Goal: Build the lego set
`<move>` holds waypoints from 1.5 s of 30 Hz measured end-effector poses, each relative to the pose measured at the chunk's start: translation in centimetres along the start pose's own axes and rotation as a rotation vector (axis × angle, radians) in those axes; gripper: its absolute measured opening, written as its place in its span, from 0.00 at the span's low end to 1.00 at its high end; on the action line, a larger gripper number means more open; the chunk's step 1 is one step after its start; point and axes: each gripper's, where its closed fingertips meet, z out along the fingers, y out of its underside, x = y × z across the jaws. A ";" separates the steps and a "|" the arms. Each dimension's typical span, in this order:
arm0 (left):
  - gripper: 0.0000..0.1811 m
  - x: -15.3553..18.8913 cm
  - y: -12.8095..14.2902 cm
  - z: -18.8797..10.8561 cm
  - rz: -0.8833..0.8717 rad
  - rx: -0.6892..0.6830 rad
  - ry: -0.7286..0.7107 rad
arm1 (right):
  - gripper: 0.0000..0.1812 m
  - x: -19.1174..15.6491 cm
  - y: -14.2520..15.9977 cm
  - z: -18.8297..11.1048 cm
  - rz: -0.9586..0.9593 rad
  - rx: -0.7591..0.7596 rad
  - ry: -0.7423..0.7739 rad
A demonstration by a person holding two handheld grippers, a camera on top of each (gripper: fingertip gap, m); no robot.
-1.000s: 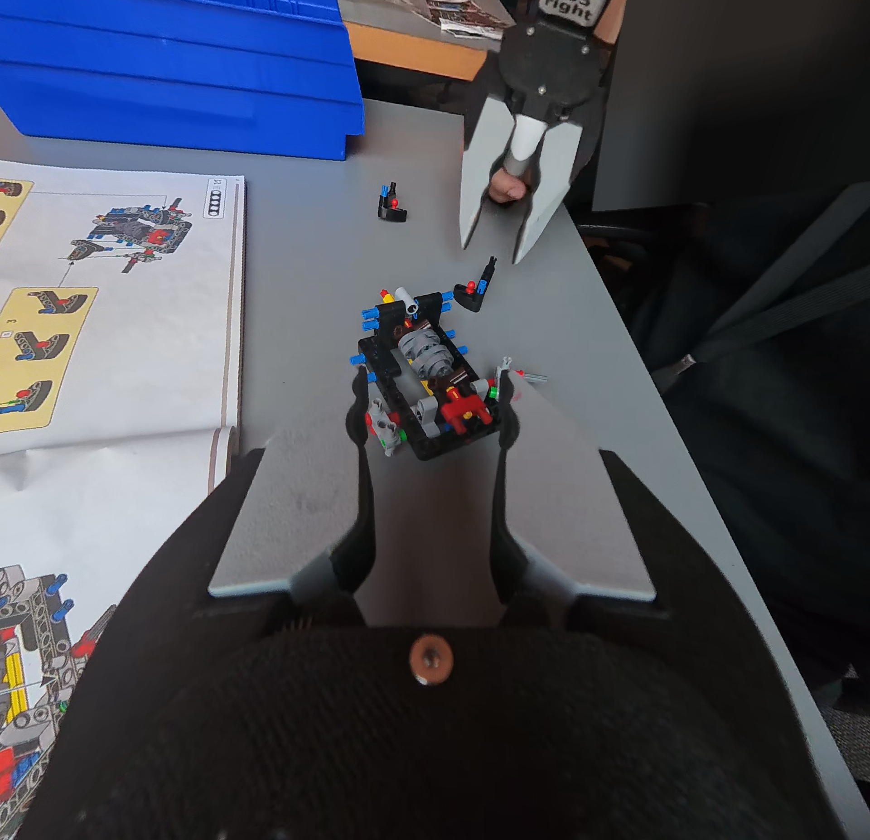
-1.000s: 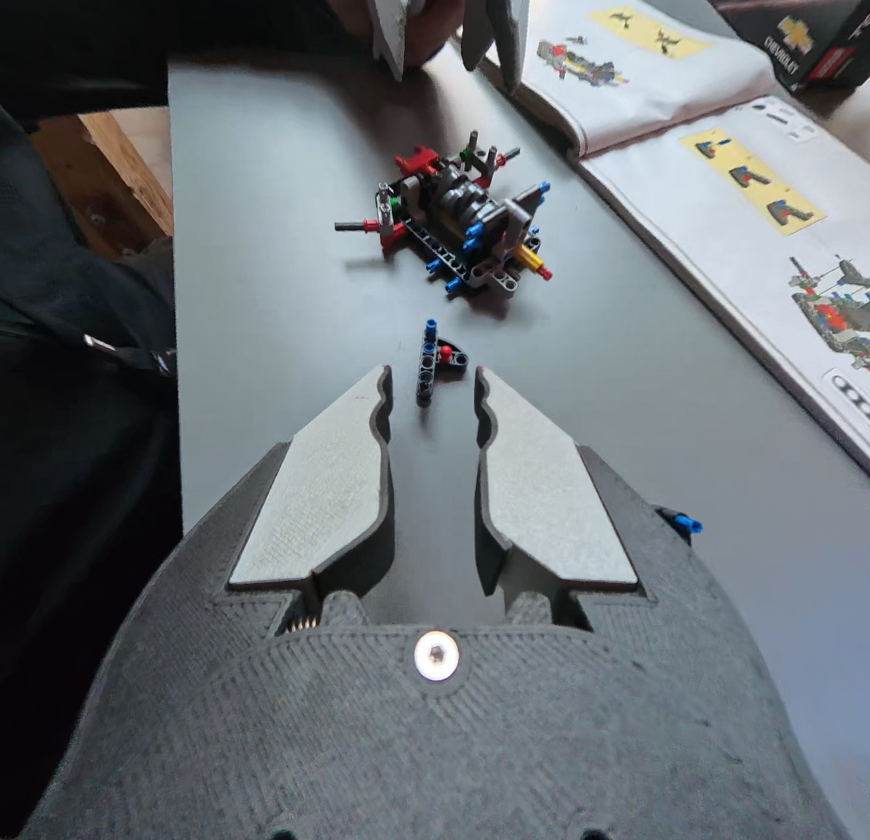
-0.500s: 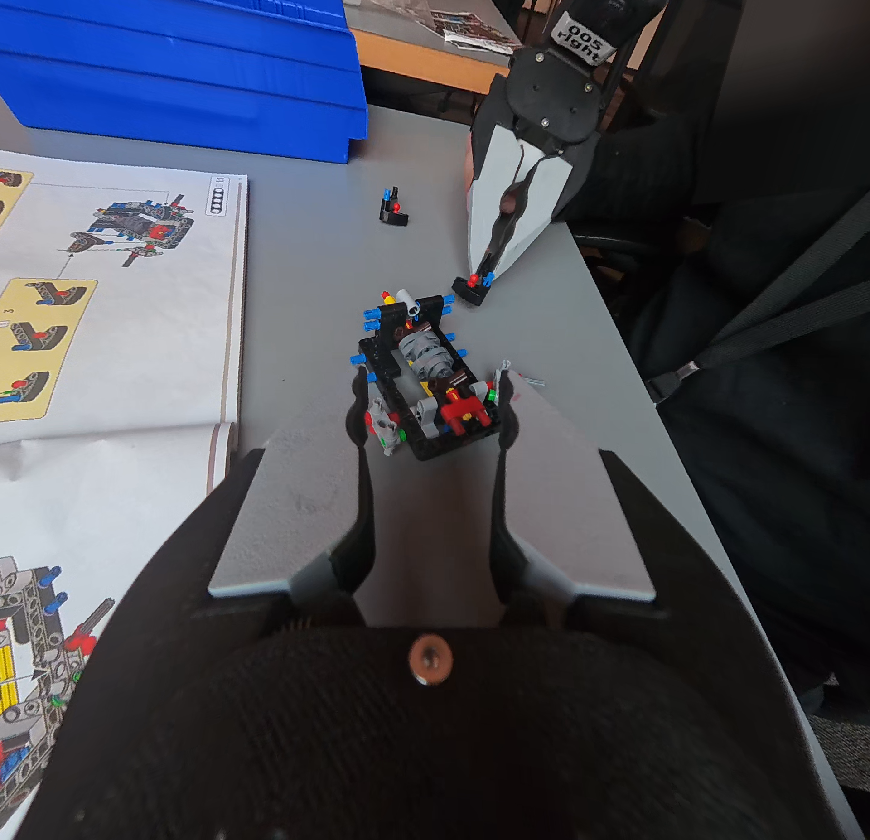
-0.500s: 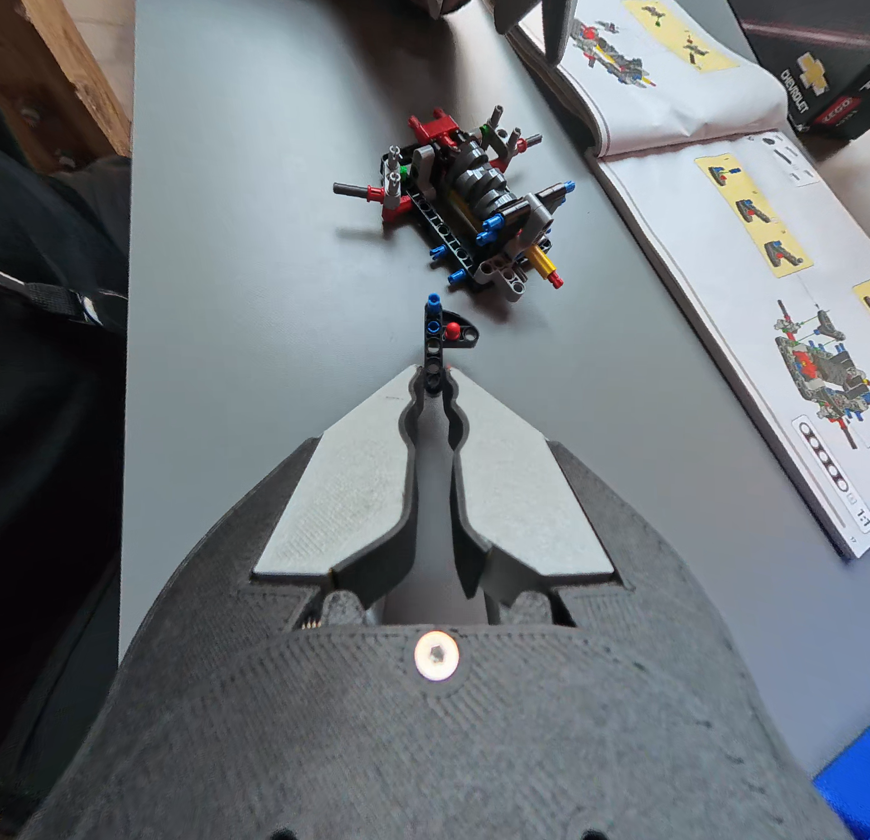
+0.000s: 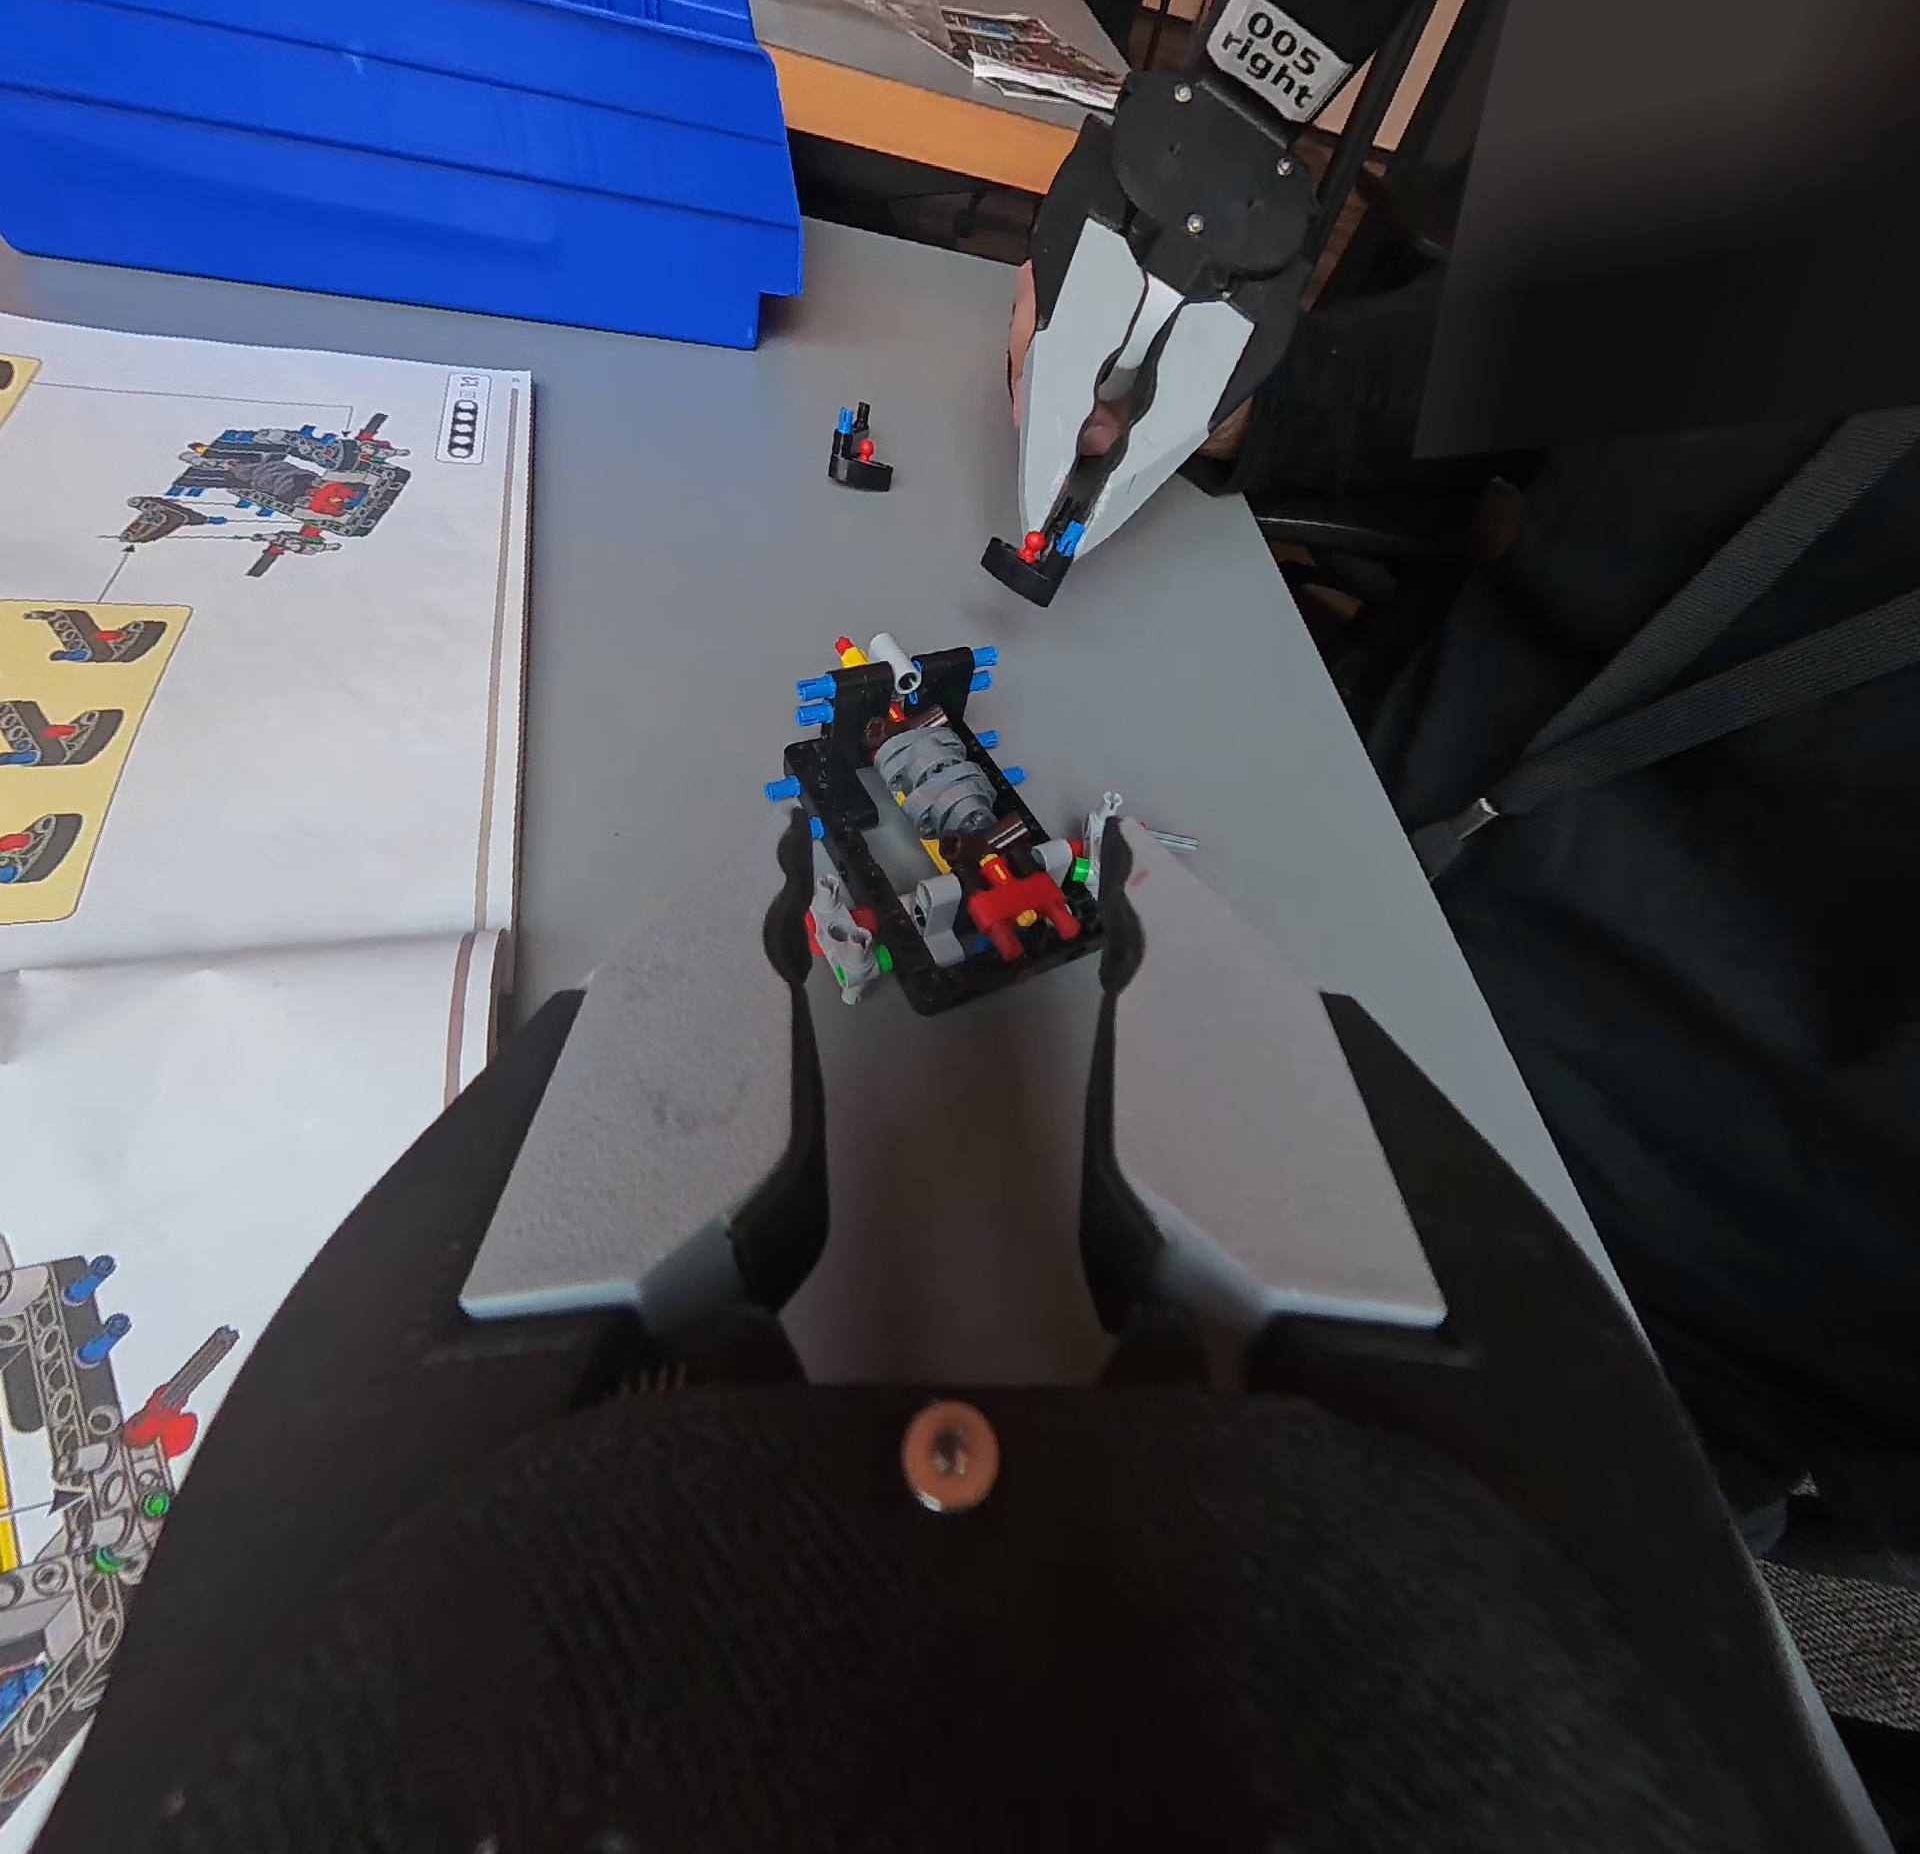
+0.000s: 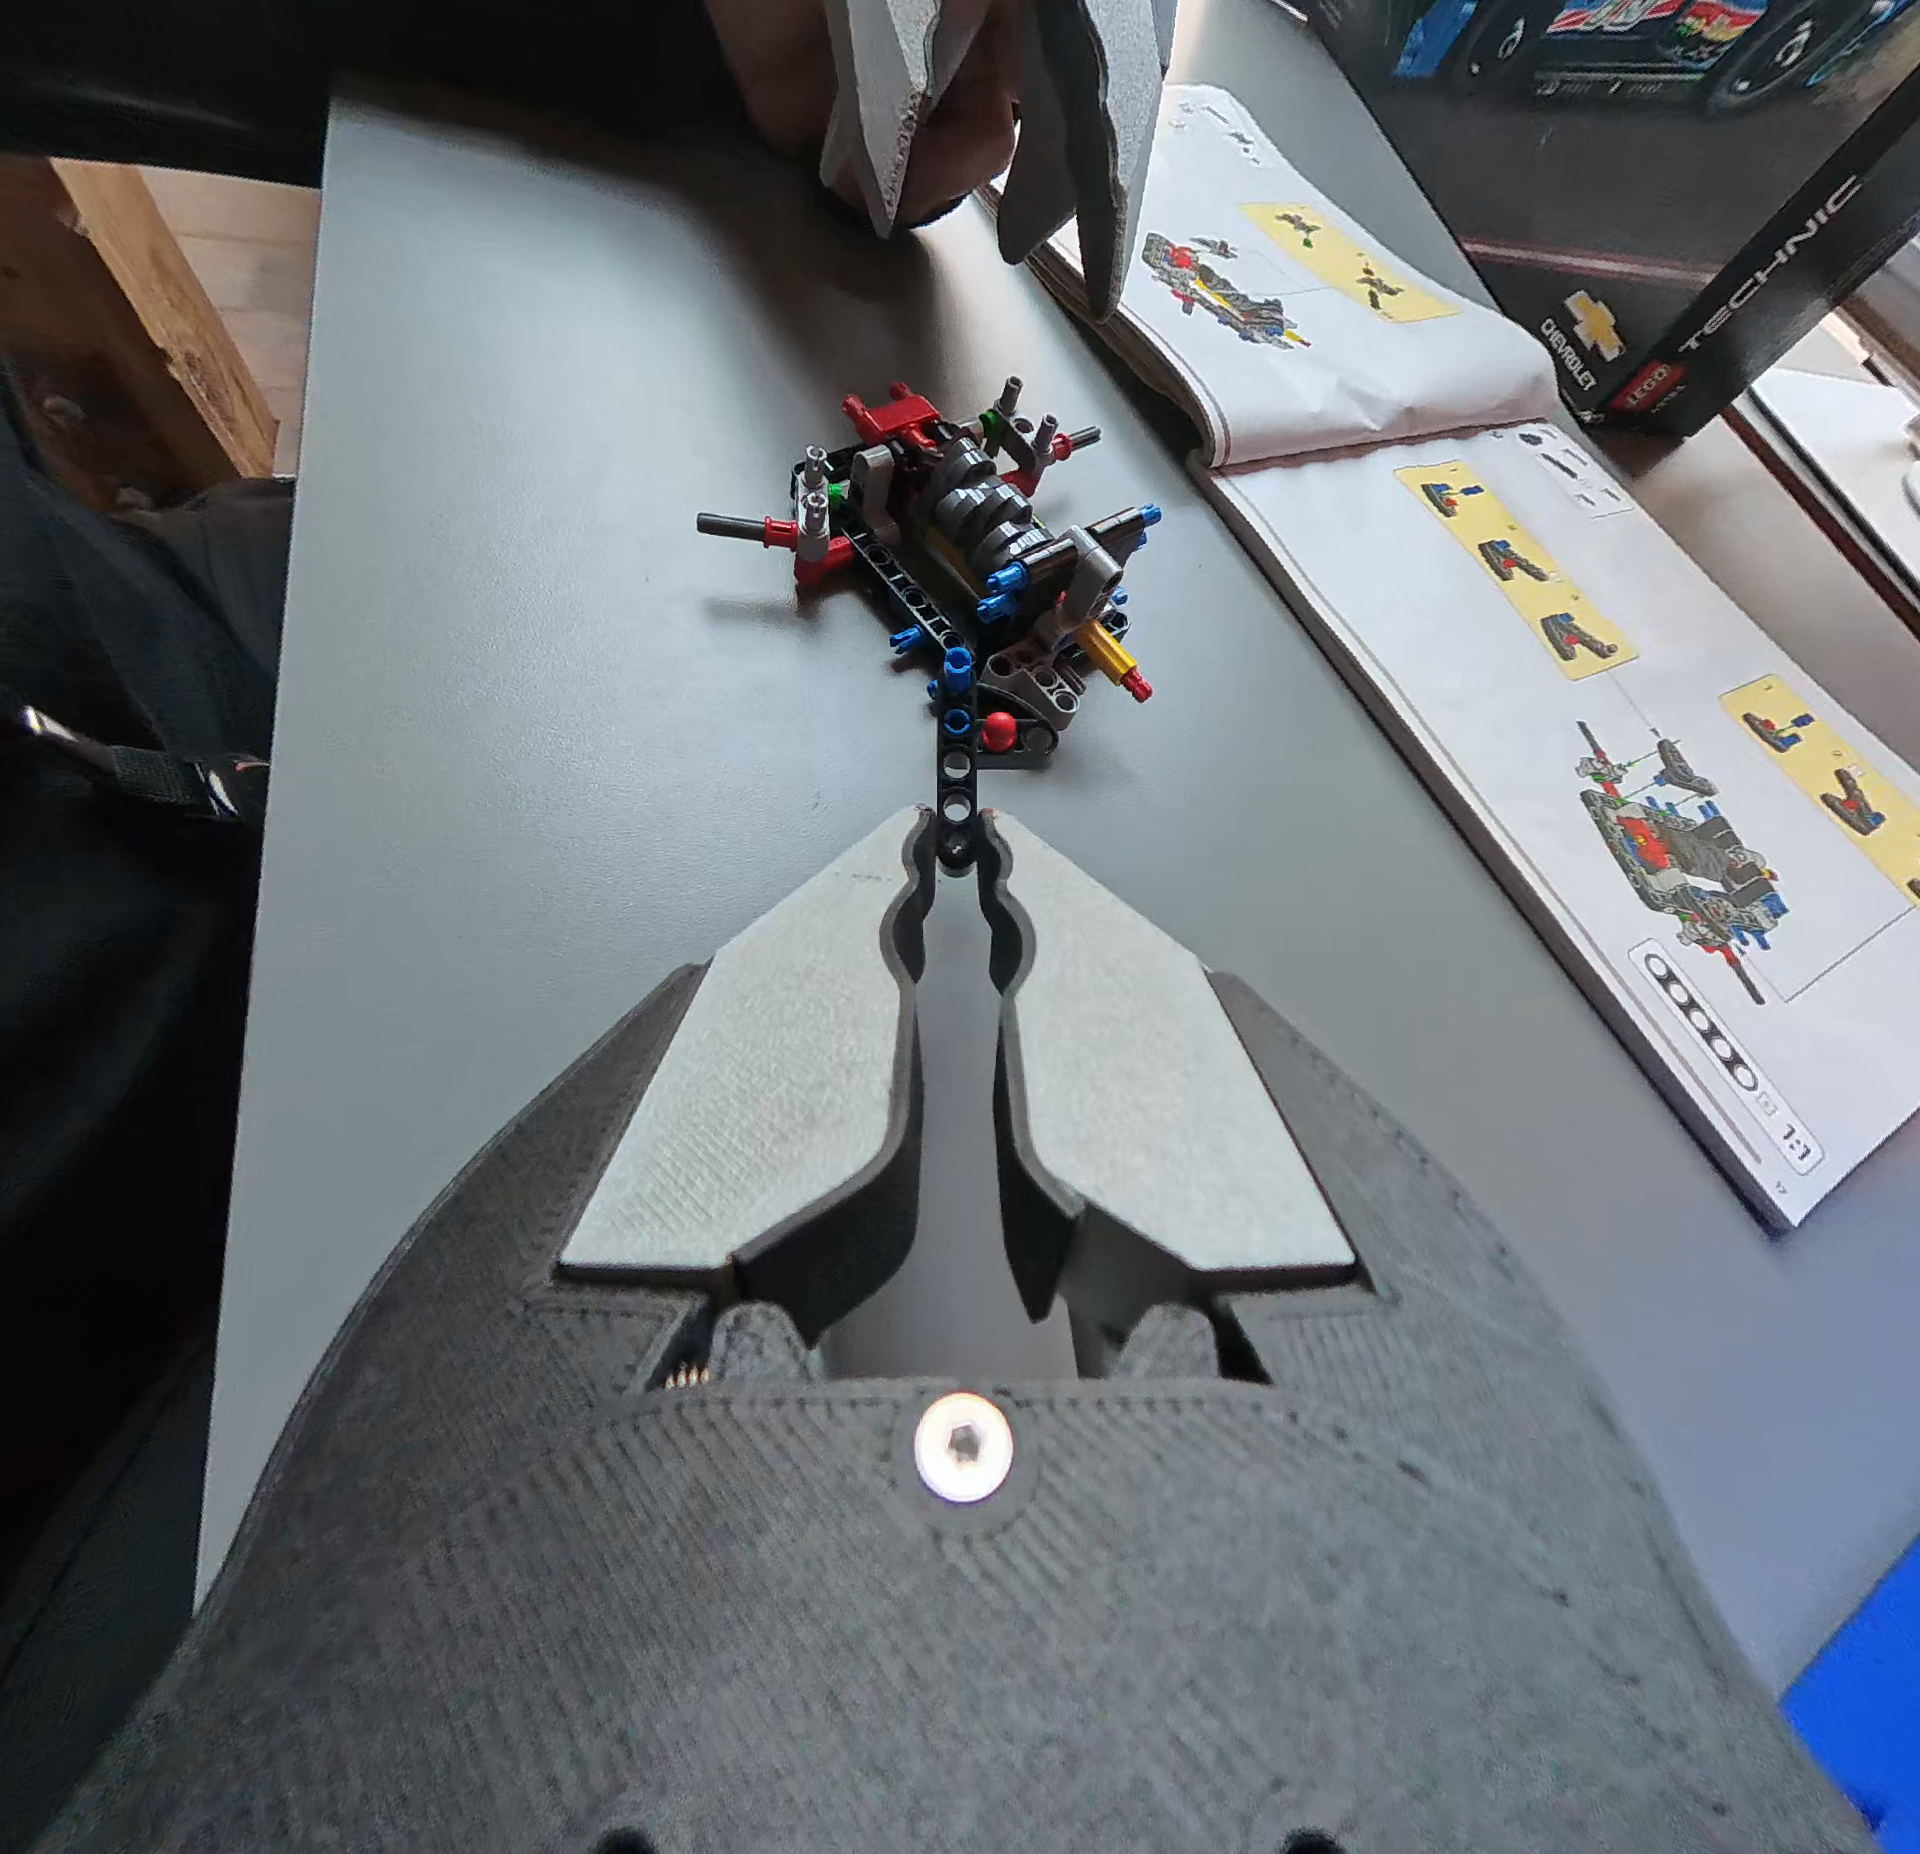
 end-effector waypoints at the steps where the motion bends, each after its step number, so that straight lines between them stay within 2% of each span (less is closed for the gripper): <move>1: 0.28 0.0 0.0 0.0 -0.001 0.000 0.001 | 0.02 0.0 0.0 0.0 0.000 -0.001 -0.001; 32: 0.28 1.2 1.5 0.7 -0.057 -0.098 0.060 | 0.02 -0.1 -0.1 0.0 -0.018 0.008 -0.007; 45: 0.27 1.8 1.7 -0.3 -0.060 -0.071 0.023 | 0.02 0.0 0.0 -0.3 -0.041 0.014 0.000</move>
